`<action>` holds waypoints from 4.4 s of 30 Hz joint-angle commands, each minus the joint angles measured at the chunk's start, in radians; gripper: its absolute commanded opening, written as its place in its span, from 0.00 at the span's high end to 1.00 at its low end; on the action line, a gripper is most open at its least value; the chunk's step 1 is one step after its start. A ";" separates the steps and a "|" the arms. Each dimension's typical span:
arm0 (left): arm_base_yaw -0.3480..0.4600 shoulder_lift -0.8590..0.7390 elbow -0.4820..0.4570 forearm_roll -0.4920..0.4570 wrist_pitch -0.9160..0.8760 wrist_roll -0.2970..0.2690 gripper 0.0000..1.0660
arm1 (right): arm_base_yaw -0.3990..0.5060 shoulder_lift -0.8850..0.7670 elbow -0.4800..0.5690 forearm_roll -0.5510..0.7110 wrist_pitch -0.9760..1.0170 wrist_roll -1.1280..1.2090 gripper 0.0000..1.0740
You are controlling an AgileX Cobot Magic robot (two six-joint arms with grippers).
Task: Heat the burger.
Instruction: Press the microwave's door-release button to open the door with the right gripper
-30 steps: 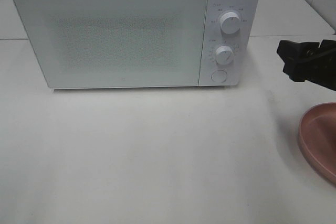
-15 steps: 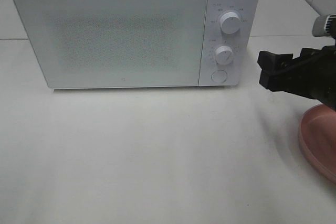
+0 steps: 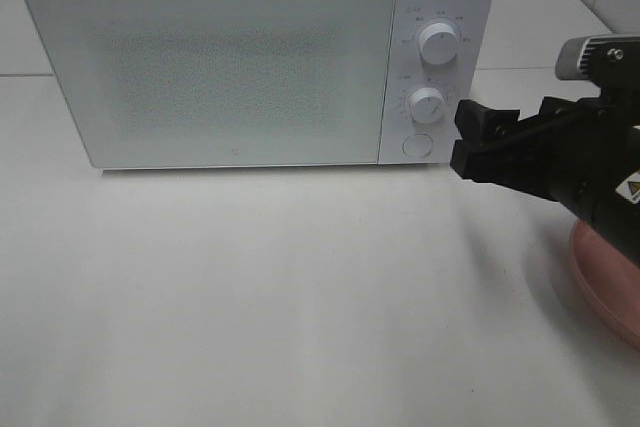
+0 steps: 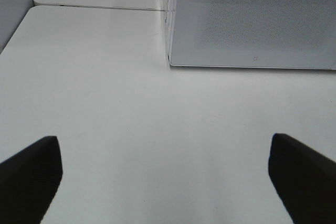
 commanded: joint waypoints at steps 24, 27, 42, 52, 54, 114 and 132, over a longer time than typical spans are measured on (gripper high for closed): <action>-0.002 -0.027 0.003 0.002 -0.008 0.001 0.06 | 0.155 0.191 0.002 0.077 -0.166 0.464 0.36; -0.002 -0.027 0.003 0.002 -0.008 0.001 0.06 | 0.155 0.191 0.002 0.077 -0.161 0.627 0.43; -0.002 -0.027 0.003 0.002 -0.008 0.001 0.06 | 0.154 0.191 0.002 0.078 -0.162 1.281 0.92; -0.002 -0.027 0.003 0.002 -0.008 0.001 0.06 | 0.154 0.191 0.002 0.049 -0.109 1.349 1.00; -0.002 -0.027 0.003 0.002 -0.008 0.001 0.06 | 0.154 0.191 0.002 0.068 -0.096 1.358 1.00; -0.002 -0.020 0.003 0.002 -0.008 0.001 0.06 | 0.011 0.513 -0.343 0.217 0.050 1.406 1.00; -0.002 -0.020 0.003 0.002 -0.008 0.001 0.06 | -0.035 0.640 -0.490 0.181 0.059 1.465 1.00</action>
